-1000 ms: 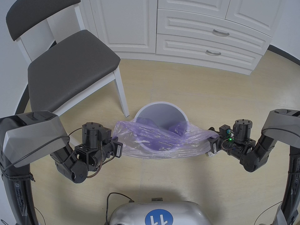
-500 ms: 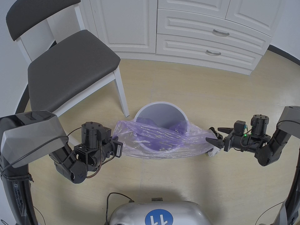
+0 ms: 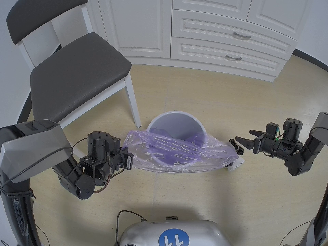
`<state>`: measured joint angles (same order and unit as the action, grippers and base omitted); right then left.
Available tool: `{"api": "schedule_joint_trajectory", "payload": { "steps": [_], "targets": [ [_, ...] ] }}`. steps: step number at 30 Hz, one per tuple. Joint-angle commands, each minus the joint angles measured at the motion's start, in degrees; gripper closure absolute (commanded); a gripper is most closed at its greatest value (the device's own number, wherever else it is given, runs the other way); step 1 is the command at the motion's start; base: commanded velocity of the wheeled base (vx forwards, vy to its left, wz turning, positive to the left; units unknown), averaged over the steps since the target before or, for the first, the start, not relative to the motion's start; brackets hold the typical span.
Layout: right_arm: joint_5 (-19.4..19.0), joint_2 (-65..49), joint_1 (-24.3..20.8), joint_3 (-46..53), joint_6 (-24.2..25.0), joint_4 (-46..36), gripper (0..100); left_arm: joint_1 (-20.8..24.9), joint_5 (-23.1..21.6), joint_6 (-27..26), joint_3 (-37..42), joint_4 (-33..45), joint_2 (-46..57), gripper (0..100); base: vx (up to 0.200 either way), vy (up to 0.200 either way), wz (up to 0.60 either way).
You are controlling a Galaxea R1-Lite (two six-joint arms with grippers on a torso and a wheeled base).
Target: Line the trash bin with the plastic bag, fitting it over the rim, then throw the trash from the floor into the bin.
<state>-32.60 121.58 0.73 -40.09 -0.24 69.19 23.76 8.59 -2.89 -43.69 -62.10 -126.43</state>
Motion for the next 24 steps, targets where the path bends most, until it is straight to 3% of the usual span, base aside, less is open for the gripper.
{"api": "schedule_joint_trajectory", "payload": {
  "steps": [1, 3, 4, 6, 8, 9, 10, 11, 13, 24],
  "targets": [
    [9.66, -1.96, -6.36, -0.33, -1.69, 0.15, 0, -0.03, 0.02, -0.01, 0.36, -0.04, 1.36, 100, 0.0, 0.0, 0.0],
    [16.69, -4.42, -9.78, 0.72, -5.82, 0.24, 0, -0.03, 0.02, -0.01, 0.36, -0.04, 1.45, 100, 0.0, 0.0, 0.0],
    [26.62, -6.09, -13.83, 2.3, -11.36, 0.42, 0, -0.03, 0.02, -0.01, 0.27, -0.04, 1.36, 100, 0.0, 0.0, 0.0],
    [37.08, -6.53, -17.96, 4.06, -17.16, 2.09, 0, -0.03, 0.02, 0.08, 0.19, -0.04, 1.18, 100, 0.0, 0.0, 0.0],
    [47.63, -5.56, -22.26, 7.4, -23.4, 10.08, 0, -0.03, 0.02, 0.08, 0.27, -0.04, 1.1, 100, 0.0, 0.0, 0.0],
    [49.82, -4.42, -23.76, 8.89, -25.51, 14.92, 0, -0.03, 0.02, 0.08, 0.27, -0.04, 1.1, 100, 0.0, 0.0, 0.0],
    [49.82, -4.42, -23.76, 8.89, -25.51, 14.92, 0, -0.03, 0.02, 0.08, 0.27, -0.04, 1.1, 100, 0.0, 0.0, 0.0],
    [50.0, -1.08, -25.78, 11.09, -30.17, 20.81, 0, -0.03, 0.02, 0.08, 0.36, -0.04, 1.18, 100, 0.0, 0.0, 0.0],
    [49.91, -1.61, -26.75, 12.32, -31.84, 20.81, 0, -0.12, 0.02, 0.08, 0.36, -0.04, 1.27, 100, 0.0, 0.0, 0.0],
    [49.82, -4.42, -29.38, 14.34, -30.96, 20.81, 0, -0.29, -0.07, 0.34, 0.36, -0.92, 0.57, 100, 0.0, 0.0, 0.0]
  ]
}}
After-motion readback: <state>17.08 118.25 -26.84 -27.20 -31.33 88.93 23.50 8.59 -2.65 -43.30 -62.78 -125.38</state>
